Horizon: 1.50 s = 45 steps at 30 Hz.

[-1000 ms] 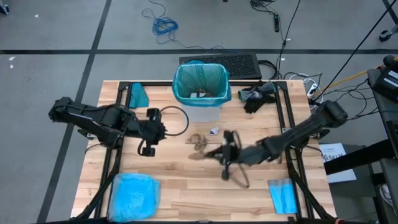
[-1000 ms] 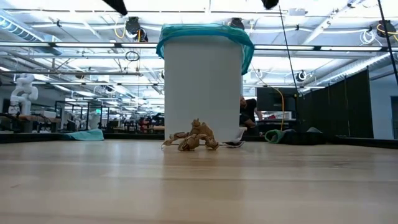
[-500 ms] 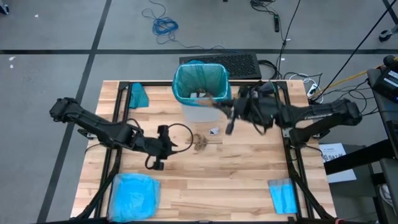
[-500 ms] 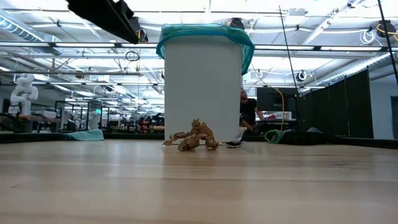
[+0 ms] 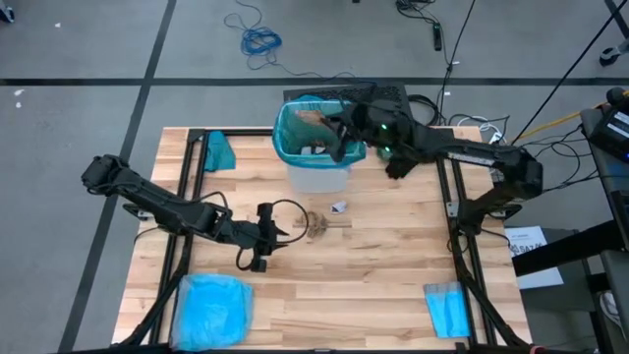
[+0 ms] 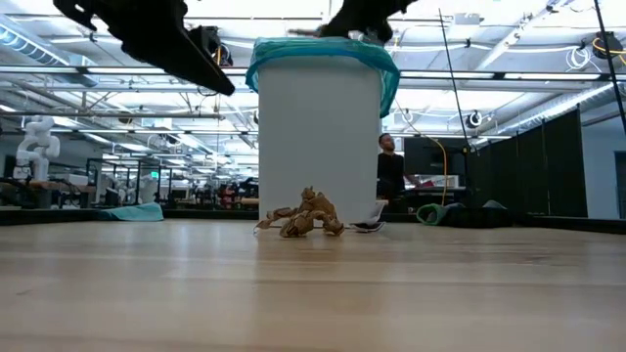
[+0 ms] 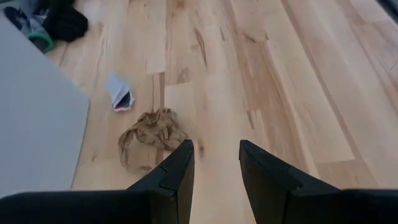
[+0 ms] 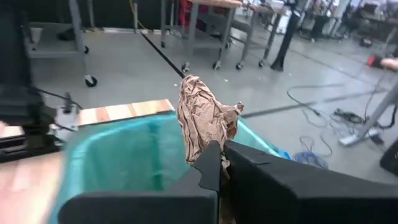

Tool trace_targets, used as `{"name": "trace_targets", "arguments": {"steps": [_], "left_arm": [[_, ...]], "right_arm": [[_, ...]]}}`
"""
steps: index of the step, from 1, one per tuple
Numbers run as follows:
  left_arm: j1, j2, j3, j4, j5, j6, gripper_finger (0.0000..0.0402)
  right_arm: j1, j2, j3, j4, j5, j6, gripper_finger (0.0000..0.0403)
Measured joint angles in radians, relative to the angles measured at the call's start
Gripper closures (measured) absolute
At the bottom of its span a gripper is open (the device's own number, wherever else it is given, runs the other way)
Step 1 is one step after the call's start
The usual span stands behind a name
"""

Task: Place trash/remove bag and relplace
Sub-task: Put the brown napkin into the trash bin

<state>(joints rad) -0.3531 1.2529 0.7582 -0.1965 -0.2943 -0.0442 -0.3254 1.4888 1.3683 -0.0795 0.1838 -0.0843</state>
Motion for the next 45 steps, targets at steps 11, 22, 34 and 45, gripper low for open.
{"name": "trace_targets", "arguments": {"steps": [11, 22, 34, 45], "left_arm": [[0.037, 0.184, 0.000, 0.162, -0.001, 0.079, 0.0277], [0.127, 0.383, 0.001, 0.395, -0.002, 0.166, 0.0277], [0.233, 0.567, 0.002, 0.587, 0.005, 0.182, 0.0284], [0.145, 0.481, 0.057, 0.521, 0.068, 0.164, 0.0397]], "right_arm": [[-0.043, 0.042, 0.005, 0.004, -0.008, 0.068, 0.0325], [0.057, -0.073, 0.005, -0.089, -0.130, 0.082, 0.0186], [0.337, -0.206, 0.000, -0.491, 0.125, 0.215, 0.0187], [0.629, -0.214, -0.130, -0.630, 0.417, 0.475, 0.0197]]}}
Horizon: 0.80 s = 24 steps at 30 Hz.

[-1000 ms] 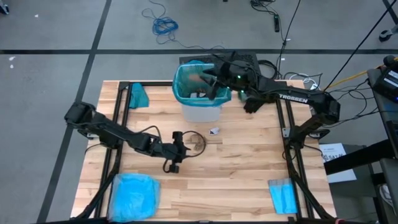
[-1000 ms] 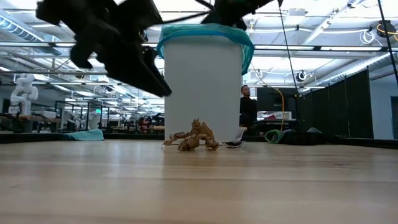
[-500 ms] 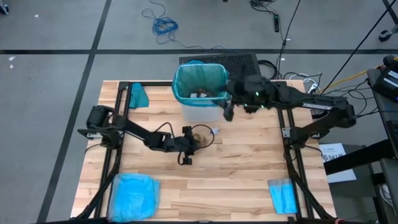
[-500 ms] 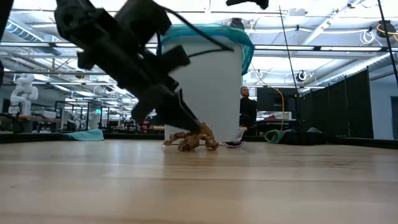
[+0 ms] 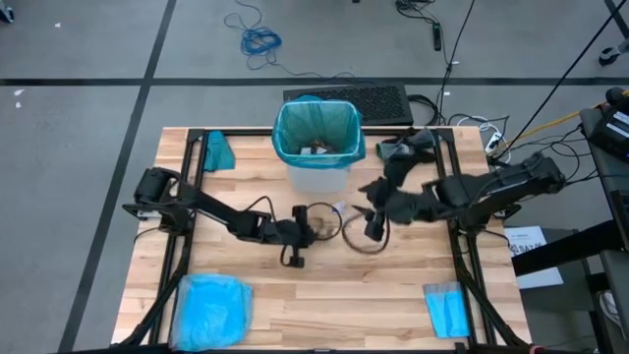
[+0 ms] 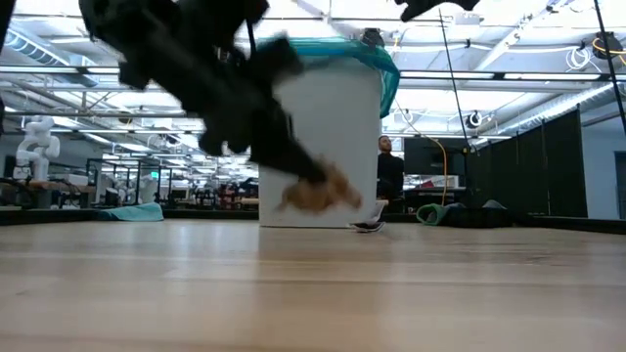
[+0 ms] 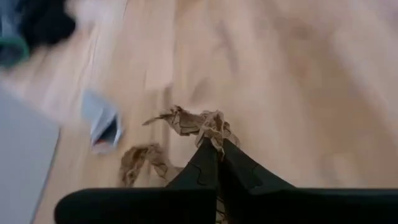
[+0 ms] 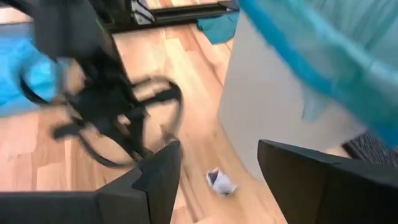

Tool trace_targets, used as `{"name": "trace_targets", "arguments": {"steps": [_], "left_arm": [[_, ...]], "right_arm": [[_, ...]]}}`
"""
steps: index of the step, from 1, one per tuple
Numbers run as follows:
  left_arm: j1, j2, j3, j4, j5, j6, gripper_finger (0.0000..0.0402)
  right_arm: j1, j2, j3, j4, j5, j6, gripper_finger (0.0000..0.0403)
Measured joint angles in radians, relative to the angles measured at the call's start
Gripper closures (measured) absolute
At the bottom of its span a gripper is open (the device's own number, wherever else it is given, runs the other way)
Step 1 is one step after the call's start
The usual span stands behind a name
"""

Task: Place trash/remove bag and relplace
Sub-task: Put the brown napkin into the trash bin

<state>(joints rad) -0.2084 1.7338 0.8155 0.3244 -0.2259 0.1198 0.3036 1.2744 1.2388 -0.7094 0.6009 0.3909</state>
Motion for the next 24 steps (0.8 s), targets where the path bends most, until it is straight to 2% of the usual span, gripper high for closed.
{"name": "trace_targets", "arguments": {"steps": [5, 8, 13, 18, 21, 24], "left_arm": [[-0.075, -0.133, 0.077, -0.151, -0.048, 0.091, 0.0399], [-0.113, -0.233, 0.138, -0.244, -0.113, 0.172, 0.0400], [-0.122, -0.366, 0.248, -0.376, -0.192, 0.332, 0.0400], [-0.045, -0.434, 0.365, -0.515, -0.256, 0.467, 0.0401], [0.047, -0.445, 0.424, -0.590, -0.250, 0.500, 0.0401], [0.153, -0.445, 0.478, -0.668, -0.215, 0.521, 0.0401]], "right_arm": [[0.108, -0.016, -0.114, 0.002, 0.121, 0.147, 0.0197], [0.158, -0.021, -0.196, 0.013, 0.182, 0.255, 0.0197], [0.206, -0.022, -0.341, 0.157, 0.214, 0.365, 0.0197], [0.204, -0.022, -0.484, 0.425, 0.220, 0.368, 0.0197], [0.193, -0.022, -0.560, 0.569, 0.230, 0.361, 0.0197], [0.183, -0.020, -0.624, 0.652, 0.294, 0.399, 0.0197]]}}
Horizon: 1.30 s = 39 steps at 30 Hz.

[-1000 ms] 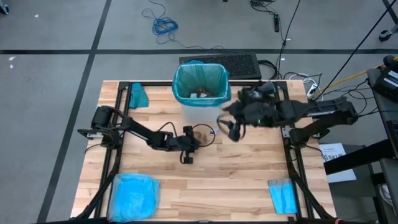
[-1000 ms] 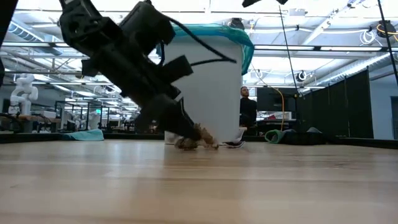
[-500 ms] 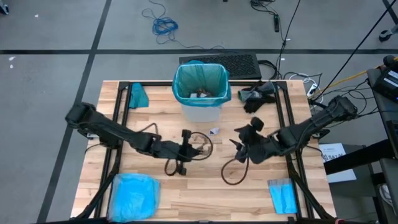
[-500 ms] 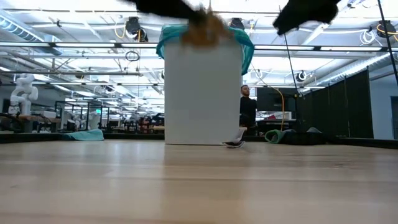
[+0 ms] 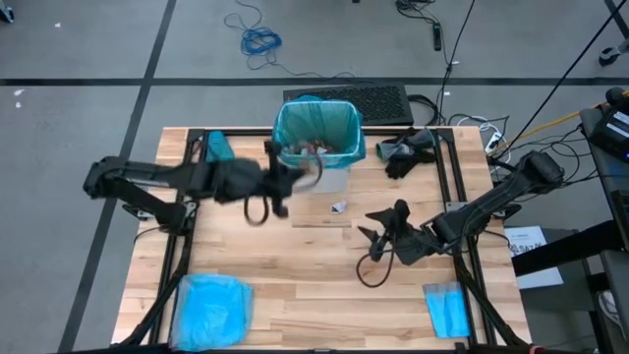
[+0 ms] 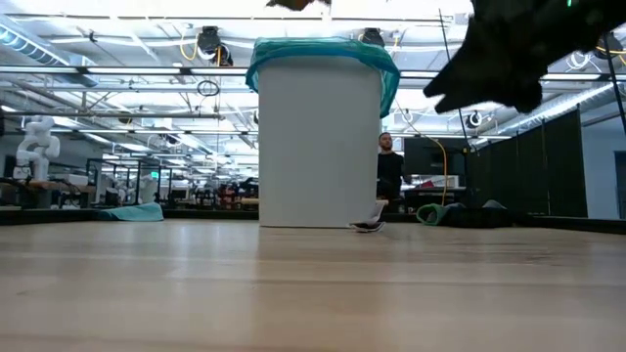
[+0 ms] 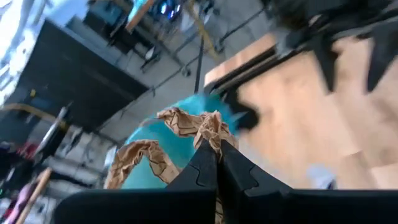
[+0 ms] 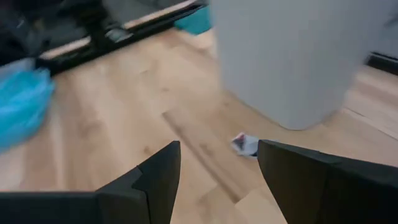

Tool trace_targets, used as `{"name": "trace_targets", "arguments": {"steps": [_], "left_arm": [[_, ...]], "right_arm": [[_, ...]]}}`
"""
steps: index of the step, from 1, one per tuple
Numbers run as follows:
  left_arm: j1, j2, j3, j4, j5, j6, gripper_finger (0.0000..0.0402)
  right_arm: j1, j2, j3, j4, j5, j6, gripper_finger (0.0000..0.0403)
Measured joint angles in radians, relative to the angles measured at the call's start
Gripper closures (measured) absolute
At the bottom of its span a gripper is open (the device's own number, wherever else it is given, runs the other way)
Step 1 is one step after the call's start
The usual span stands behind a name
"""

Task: Place trash/remove bag and relplace
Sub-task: Put the brown napkin into the trash bin, then put the white paper into the trash bin

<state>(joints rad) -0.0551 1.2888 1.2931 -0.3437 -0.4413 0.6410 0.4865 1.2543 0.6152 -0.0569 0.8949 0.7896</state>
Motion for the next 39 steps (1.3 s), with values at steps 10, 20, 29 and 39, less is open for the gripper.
{"name": "trace_targets", "arguments": {"steps": [10, 20, 29, 39], "left_arm": [[0.313, 0.000, 0.079, -0.032, 0.327, 0.023, 0.0401], [0.507, 0.054, 0.112, -0.099, 0.681, -0.033, 0.0383], [0.528, 0.091, 0.112, -0.146, 0.690, -0.033, 0.0311], [0.522, 0.087, 0.112, -0.148, 0.669, -0.066, 0.0297]], "right_arm": [[-0.076, 0.104, -0.107, 0.192, 0.057, 0.131, 0.0197], [-0.196, 0.317, -0.107, 0.522, -0.037, 0.030, 0.0181], [-0.252, 0.386, -0.106, 0.563, -0.042, 0.033, 0.0174], [-0.297, 0.429, -0.106, 0.606, -0.086, 0.035, 0.0174]]}}
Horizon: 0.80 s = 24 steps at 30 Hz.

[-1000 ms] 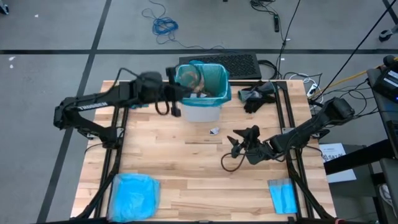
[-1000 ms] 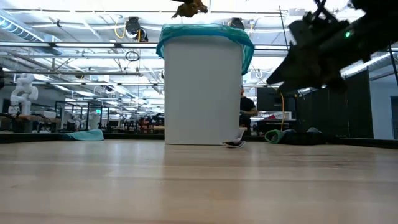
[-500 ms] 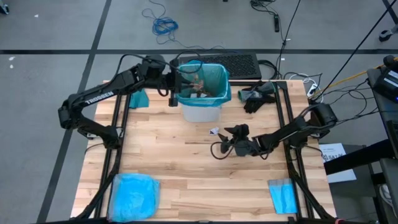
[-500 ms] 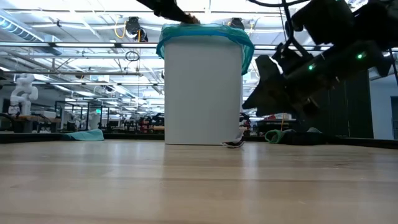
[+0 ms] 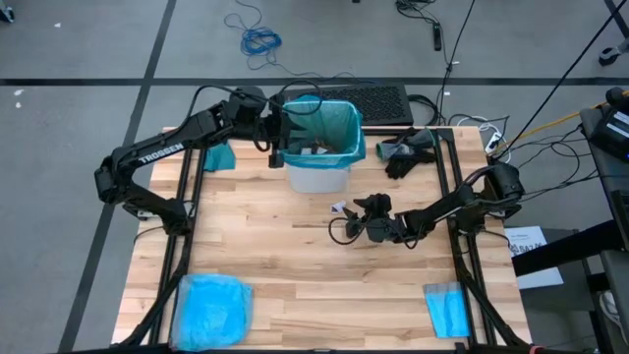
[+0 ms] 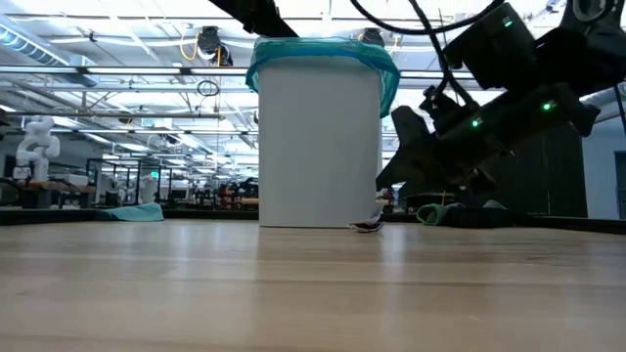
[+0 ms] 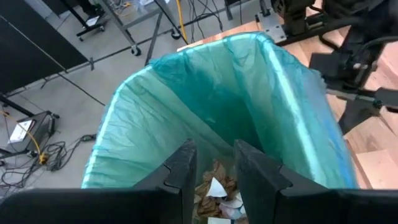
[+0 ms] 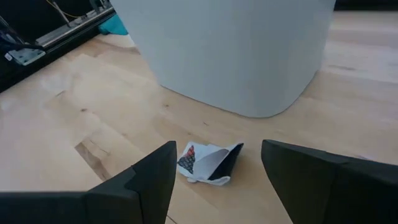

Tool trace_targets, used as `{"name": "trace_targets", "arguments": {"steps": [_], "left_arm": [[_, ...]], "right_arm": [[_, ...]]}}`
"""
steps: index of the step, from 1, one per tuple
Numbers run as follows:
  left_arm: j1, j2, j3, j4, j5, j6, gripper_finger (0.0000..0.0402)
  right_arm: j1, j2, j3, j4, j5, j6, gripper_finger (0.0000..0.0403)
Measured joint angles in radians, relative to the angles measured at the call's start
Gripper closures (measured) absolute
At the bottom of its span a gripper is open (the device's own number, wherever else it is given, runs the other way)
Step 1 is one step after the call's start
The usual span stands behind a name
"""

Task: Place trash/remove bag and relplace
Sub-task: Put the white paper into the trash bin

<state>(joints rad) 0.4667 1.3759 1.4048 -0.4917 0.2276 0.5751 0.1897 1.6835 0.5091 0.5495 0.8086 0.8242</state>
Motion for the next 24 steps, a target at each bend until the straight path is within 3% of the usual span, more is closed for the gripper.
{"name": "trace_targets", "arguments": {"steps": [14, 17, 22, 24], "left_arm": [[-0.133, -0.118, 0.000, -0.037, -0.001, -0.028, 0.0297], [-0.171, -0.152, 0.000, -0.064, -0.001, -0.058, 0.0297], [-0.225, -0.214, 0.000, -0.150, -0.001, -0.104, 0.0297], [-0.243, -0.237, 0.000, -0.195, -0.001, -0.133, 0.0297]], "right_arm": [[-0.099, 0.145, 0.000, 0.150, -0.110, 0.037, 0.0184], [-0.099, 0.168, 0.000, 0.158, -0.110, 0.052, 0.0223], [-0.084, 0.170, 0.000, 0.167, -0.106, 0.027, 0.0362], [-0.081, 0.170, 0.001, 0.207, -0.105, -0.012, 0.0390]]}}
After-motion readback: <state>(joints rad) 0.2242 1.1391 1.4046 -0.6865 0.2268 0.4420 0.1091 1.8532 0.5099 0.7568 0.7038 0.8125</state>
